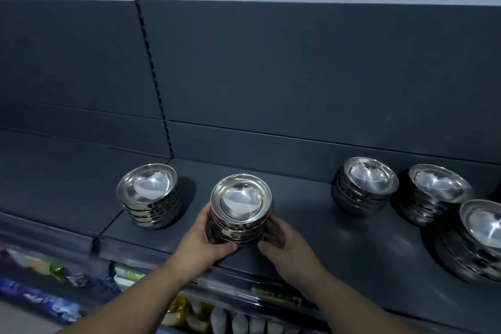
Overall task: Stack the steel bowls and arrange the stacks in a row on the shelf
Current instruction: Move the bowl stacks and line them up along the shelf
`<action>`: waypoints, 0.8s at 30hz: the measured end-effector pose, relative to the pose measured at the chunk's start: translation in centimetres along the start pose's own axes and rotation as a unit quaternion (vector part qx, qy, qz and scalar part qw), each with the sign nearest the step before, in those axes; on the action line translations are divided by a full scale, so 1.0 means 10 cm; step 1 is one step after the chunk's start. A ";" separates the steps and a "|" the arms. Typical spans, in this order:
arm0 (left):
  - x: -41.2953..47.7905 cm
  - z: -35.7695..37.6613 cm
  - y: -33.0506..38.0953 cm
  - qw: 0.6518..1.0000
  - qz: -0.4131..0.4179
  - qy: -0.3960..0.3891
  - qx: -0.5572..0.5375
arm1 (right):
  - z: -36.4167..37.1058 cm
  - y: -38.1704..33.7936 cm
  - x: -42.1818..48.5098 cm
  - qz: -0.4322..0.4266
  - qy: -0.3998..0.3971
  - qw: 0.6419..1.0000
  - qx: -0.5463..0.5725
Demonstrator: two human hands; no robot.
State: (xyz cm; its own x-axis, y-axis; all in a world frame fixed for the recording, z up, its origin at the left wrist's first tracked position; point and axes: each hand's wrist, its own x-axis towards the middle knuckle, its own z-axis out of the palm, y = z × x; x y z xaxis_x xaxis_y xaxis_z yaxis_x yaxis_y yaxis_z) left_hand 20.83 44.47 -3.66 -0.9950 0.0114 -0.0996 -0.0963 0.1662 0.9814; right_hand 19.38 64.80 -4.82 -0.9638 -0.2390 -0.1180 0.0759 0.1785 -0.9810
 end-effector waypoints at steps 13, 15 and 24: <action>0.10 -0.53 -0.10 0.995 0.012 -0.055 0.080 | 0.56 -0.13 -0.03 0.015 0.092 0.994 -0.053; 0.12 -0.53 -0.06 0.993 0.022 -0.047 0.107 | 0.54 -0.17 -0.02 0.011 0.113 0.990 -0.086; 0.15 -0.53 0.11 0.978 0.111 0.002 0.175 | 0.54 -0.28 0.10 -0.039 0.120 0.980 -0.151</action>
State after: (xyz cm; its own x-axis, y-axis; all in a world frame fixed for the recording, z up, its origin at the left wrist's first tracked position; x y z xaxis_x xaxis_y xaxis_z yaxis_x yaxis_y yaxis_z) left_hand 19.12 39.40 -1.83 -0.9905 0.0821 0.1100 0.1362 0.4874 0.8625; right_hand 19.57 58.92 -3.05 -0.9988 -0.0371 0.0304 -0.0439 0.4520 -0.8909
